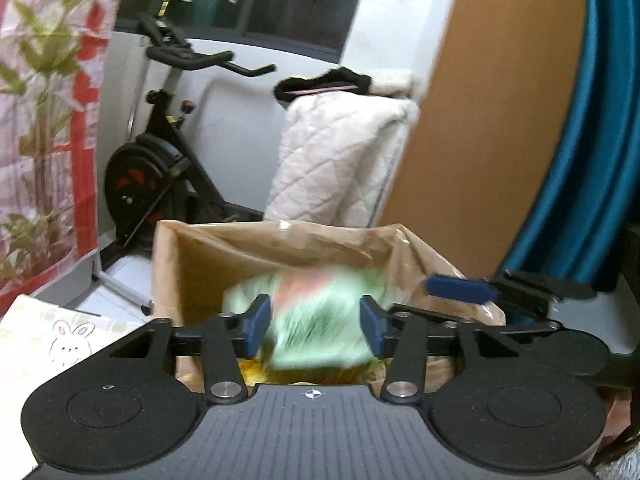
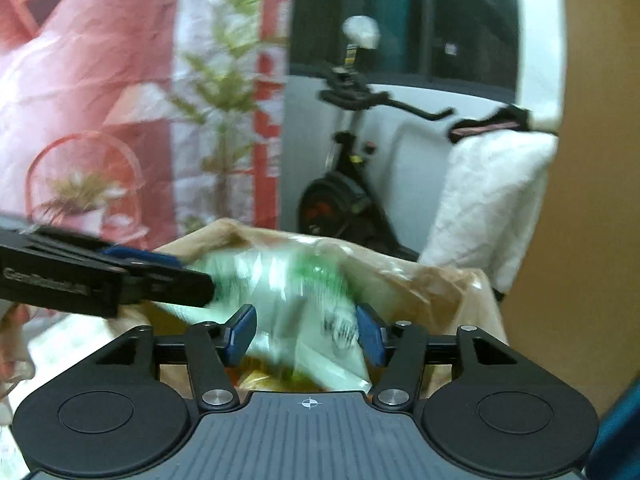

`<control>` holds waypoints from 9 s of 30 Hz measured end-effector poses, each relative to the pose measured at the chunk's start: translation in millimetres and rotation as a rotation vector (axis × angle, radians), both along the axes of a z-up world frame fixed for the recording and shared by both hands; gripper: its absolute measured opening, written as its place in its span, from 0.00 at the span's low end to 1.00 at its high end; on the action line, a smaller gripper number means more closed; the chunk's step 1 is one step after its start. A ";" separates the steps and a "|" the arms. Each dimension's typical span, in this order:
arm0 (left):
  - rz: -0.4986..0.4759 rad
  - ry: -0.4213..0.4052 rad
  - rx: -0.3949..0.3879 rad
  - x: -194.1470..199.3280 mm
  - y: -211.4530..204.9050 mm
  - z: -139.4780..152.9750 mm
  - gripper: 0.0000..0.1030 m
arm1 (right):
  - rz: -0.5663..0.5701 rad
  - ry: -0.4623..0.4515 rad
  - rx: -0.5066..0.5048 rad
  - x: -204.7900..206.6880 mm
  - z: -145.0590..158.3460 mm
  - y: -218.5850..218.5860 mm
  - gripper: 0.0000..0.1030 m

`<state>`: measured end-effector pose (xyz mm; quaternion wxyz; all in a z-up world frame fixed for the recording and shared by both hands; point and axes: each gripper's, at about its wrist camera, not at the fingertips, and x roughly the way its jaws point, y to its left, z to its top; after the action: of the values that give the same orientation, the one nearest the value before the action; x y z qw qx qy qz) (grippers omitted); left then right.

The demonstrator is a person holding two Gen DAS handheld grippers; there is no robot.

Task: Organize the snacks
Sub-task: 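Carry the light green bag over the box and open both tools, then return both tools from the box to the snack pile, then grasp the red sauce packet with the right tool while the left tool moves to a clear snack packet, then grasp the clear brown-snack packet with the left tool while the right tool holds the red packet, then carry both packets over the box and open both tools to drop them, then move the left tool to the green pineapple cake while the right tool approaches the gold foil packet, then grasp the green pineapple cake with the left tool while the right tool grasps the gold foil packet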

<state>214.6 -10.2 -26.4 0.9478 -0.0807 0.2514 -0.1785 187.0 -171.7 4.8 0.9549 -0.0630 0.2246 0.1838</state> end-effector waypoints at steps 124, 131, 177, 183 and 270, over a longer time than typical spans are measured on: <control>-0.276 0.244 0.346 -82.1 -159.2 -194.7 0.17 | -0.229 0.160 0.228 -195.4 -220.3 -158.7 0.45; -0.224 0.239 0.257 -103.8 -130.4 -178.8 0.17 | -0.217 0.162 0.210 -194.8 -220.7 -155.6 0.45; 0.061 -0.112 0.093 -25.6 -2.7 9.1 0.17 | -0.126 -0.146 0.136 -42.5 -16.3 -80.0 0.46; 0.091 -0.058 0.118 -5.2 6.2 0.5 0.19 | -0.156 -0.077 0.128 -8.4 -30.1 -71.9 0.47; 0.089 0.402 0.100 -23.7 -121.8 -200.8 0.55 | -0.174 0.209 0.039 -102.0 -218.0 -145.3 0.48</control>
<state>190.9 -132.0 -227.2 0.8884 -0.0784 0.4403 -0.1042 85.0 -317.0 -213.2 0.9397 -0.0050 0.3238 0.1103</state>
